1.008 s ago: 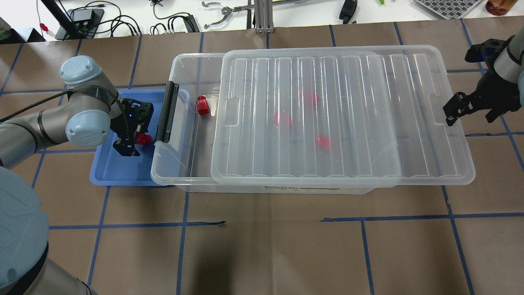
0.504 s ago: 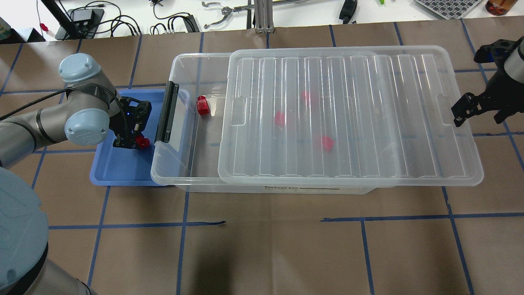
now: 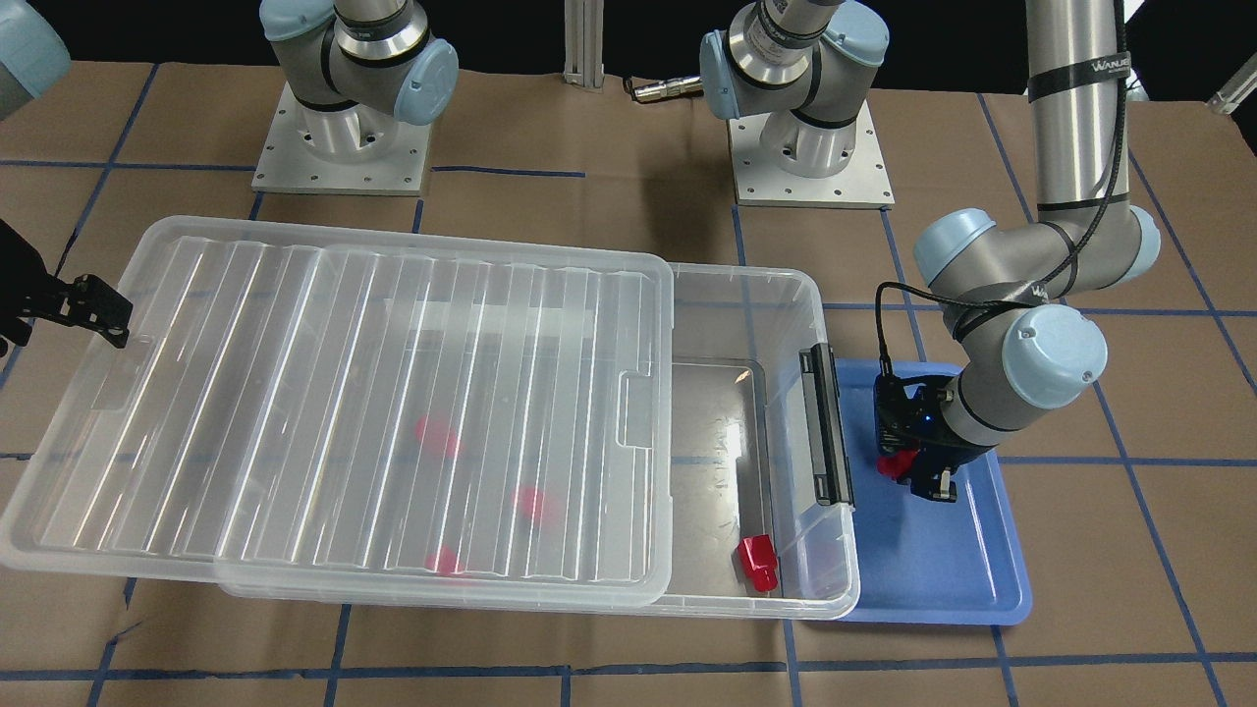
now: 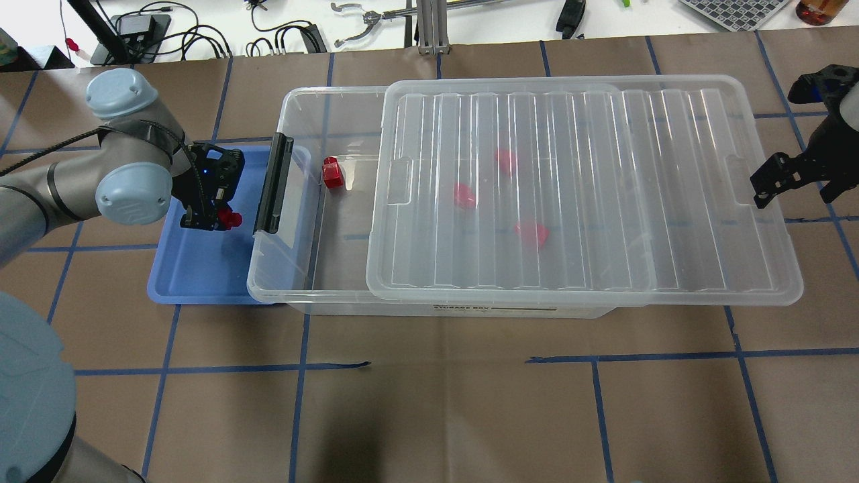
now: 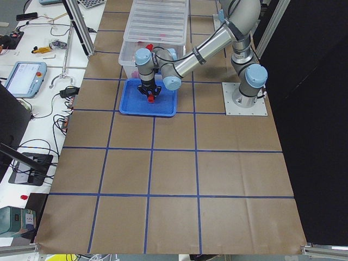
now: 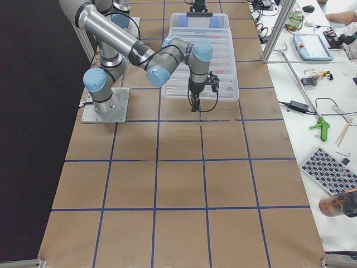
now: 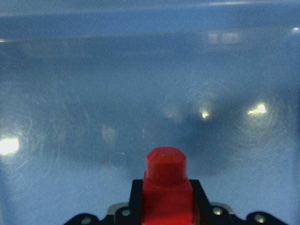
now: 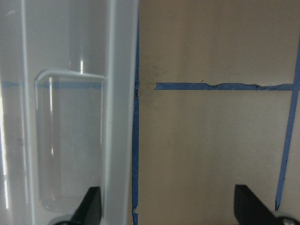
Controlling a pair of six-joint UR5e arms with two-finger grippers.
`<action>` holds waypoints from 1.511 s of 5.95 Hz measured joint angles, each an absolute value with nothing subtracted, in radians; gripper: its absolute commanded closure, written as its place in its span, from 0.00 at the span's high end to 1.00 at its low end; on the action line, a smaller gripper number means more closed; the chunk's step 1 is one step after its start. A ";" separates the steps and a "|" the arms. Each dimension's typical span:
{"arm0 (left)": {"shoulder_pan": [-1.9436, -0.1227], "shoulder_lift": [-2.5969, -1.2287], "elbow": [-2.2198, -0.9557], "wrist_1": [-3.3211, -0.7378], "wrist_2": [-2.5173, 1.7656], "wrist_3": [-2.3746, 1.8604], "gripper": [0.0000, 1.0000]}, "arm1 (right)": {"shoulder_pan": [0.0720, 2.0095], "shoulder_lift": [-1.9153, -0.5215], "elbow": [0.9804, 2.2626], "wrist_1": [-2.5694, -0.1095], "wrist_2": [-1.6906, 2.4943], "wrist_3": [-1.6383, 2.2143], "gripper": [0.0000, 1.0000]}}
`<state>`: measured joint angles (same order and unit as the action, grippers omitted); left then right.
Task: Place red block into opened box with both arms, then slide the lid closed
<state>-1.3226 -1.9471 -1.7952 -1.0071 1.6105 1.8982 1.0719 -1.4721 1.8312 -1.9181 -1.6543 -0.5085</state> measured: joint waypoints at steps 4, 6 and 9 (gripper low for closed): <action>-1.364 -1.764 -1.658 -1.340 1.579 1.754 0.00 | 1.010 -1.472 1.826 -1.919 -1.666 -0.567 1.00; -1.500 -1.742 -1.626 -1.359 1.547 1.512 0.00 | 0.995 -1.472 1.825 -1.919 -1.669 -0.577 1.00; -1.693 -1.825 -1.644 -1.273 1.547 1.296 0.01 | 0.975 -1.475 1.823 -1.919 -1.683 -0.578 1.00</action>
<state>-1.6926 -1.8255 -1.6441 -1.2726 1.5468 1.2965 0.9750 -1.4750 1.8233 -1.9190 -1.6825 -0.5783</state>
